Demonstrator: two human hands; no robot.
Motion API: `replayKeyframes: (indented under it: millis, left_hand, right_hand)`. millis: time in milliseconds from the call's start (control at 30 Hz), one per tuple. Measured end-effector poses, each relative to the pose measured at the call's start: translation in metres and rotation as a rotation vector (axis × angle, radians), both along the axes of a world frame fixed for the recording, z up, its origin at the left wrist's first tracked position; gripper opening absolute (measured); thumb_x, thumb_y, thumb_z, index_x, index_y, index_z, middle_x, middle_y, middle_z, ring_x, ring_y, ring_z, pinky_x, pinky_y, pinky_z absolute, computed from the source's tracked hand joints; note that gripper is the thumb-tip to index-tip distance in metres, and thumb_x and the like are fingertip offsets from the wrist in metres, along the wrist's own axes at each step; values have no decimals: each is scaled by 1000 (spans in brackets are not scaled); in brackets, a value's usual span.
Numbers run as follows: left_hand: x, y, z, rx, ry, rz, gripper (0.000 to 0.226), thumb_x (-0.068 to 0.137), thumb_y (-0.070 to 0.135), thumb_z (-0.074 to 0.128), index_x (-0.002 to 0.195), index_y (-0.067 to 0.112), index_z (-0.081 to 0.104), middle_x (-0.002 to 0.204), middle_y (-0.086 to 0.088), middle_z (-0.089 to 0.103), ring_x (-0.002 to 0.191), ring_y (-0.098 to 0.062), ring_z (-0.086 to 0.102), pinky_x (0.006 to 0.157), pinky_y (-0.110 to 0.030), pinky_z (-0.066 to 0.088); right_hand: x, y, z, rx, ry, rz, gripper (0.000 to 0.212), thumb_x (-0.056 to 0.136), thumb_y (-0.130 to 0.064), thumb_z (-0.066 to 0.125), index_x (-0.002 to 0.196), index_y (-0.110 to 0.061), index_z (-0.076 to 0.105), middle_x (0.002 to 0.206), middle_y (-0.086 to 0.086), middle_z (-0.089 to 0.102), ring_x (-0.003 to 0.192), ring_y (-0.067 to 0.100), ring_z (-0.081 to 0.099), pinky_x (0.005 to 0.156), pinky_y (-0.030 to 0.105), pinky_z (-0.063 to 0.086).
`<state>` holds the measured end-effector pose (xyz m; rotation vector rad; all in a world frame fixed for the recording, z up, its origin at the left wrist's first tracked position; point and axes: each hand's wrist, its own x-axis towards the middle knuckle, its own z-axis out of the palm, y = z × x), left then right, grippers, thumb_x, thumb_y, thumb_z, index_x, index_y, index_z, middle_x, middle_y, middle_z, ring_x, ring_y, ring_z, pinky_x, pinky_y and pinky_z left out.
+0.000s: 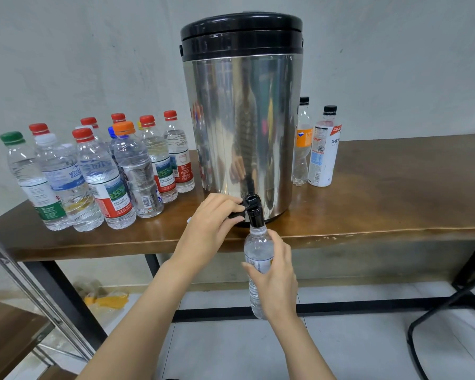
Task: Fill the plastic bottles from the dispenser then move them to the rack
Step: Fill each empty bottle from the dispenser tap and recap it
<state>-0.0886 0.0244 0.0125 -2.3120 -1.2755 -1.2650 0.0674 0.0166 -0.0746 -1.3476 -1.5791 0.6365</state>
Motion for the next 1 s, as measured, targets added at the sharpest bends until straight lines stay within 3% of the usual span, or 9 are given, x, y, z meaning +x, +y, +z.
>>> replayKeyframes:
  millis: [467,600,700,867,1000]
  left_hand:
    - [-5,2,17,68,173,-14,23,96,17,52,98,0,67,101,-9,65,99,-22,55,83,-37,47]
    - [5,13,55,-20,255,-110,18,97,19,55,97,7,69,92,-1,63,89,-19,51,81,-30,44]
    - [16,29,77,-145,296,-129,11,95,15,60,99,13,70,89,1,64,88,-19,55,81,-40,49]
    - [14,33,74,-274,167,-84,22,93,19,66,112,28,72,98,3,68,99,-11,57,90,-40,49]
    - [16,25,69,-300,-162,-90,28,96,21,60,120,34,64,107,12,68,106,-4,59,96,-26,47]
  right_hand:
    - [1,1,0,-4,15,15,79,80,-30,81,143,-36,34,133,-16,42,111,9,52,78,30,47]
    - [2,1,0,-1,30,30,77,80,-29,81,142,-37,35,131,-18,41,105,4,50,77,27,45]
    - [3,1,-1,-9,52,35,76,80,-29,81,141,-38,36,131,-19,42,99,-1,44,77,26,43]
    - [4,1,-1,-8,67,36,76,80,-29,80,140,-39,35,130,-19,42,102,0,46,77,25,44]
    - [5,1,-1,-14,63,33,76,80,-29,81,140,-39,35,130,-20,42,99,-2,44,78,25,45]
